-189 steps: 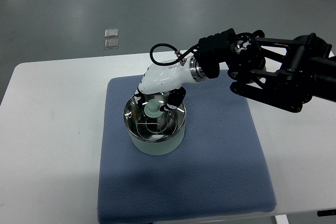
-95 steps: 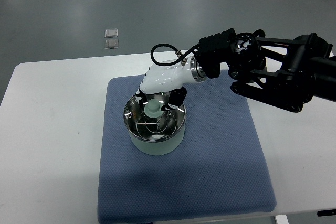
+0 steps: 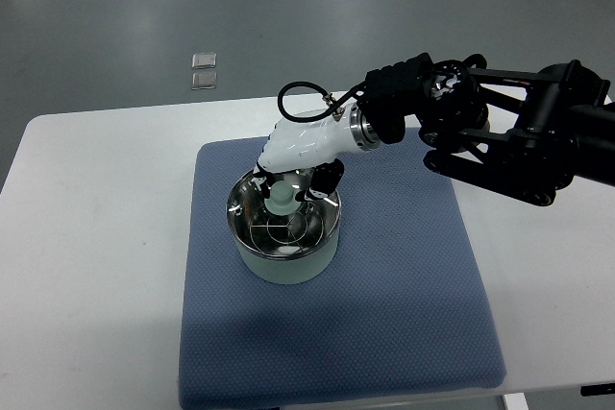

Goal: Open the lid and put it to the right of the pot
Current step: 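Tighten the right hand grip on the knob and begin lifting the lid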

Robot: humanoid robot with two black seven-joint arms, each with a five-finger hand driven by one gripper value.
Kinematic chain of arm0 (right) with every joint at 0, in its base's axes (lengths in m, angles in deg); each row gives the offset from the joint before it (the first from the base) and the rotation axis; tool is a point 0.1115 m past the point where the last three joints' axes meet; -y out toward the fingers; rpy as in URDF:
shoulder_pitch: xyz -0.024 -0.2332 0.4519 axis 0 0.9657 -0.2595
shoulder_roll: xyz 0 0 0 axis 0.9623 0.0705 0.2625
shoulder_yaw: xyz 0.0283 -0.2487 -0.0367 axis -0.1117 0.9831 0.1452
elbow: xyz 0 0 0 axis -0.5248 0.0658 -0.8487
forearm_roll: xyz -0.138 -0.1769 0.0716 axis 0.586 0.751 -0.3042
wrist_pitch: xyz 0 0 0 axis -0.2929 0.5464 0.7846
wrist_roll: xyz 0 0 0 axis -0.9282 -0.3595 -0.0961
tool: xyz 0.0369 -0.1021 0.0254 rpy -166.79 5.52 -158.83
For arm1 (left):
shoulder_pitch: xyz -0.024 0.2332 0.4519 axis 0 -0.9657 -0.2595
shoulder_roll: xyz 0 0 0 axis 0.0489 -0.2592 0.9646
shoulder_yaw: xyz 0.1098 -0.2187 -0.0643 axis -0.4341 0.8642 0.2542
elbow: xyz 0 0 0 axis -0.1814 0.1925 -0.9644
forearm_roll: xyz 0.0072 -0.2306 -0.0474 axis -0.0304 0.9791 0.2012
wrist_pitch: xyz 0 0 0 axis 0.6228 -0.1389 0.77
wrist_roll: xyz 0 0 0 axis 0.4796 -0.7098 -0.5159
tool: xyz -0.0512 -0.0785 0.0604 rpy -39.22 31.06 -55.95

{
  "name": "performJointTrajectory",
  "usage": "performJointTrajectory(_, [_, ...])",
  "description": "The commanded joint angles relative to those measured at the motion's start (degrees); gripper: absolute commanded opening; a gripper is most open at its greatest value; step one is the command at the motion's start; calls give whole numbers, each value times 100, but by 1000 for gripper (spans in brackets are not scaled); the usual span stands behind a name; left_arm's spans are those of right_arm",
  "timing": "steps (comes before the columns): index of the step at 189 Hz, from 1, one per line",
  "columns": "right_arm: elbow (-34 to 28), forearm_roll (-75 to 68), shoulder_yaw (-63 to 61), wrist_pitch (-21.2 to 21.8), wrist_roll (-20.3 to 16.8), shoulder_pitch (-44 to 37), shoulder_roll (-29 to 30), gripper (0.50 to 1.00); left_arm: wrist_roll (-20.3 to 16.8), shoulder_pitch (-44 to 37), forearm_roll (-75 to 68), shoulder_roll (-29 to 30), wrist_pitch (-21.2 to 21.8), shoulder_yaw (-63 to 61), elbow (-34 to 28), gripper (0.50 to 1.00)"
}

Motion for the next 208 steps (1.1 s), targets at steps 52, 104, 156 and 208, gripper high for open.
performJointTrajectory(52, [0, 61, 9, 9, -1, 9, 14, 605, 1, 2, 0, 0, 0, 0, 0, 1000])
performJointTrajectory(104, [0, 43, 9, 17, -1, 0, -12, 590, 1, 2, 0, 0, 0, 0, 0, 1000])
performJointTrajectory(156, [0, 35, 0, 114, 17, 9, -56, 580, 1, 2, 0, 0, 0, 0, 0, 1000])
performJointTrajectory(208, [-9, 0, -9, 123, 26, 0, -92, 500, 1, 2, 0, 0, 0, 0, 0, 1000])
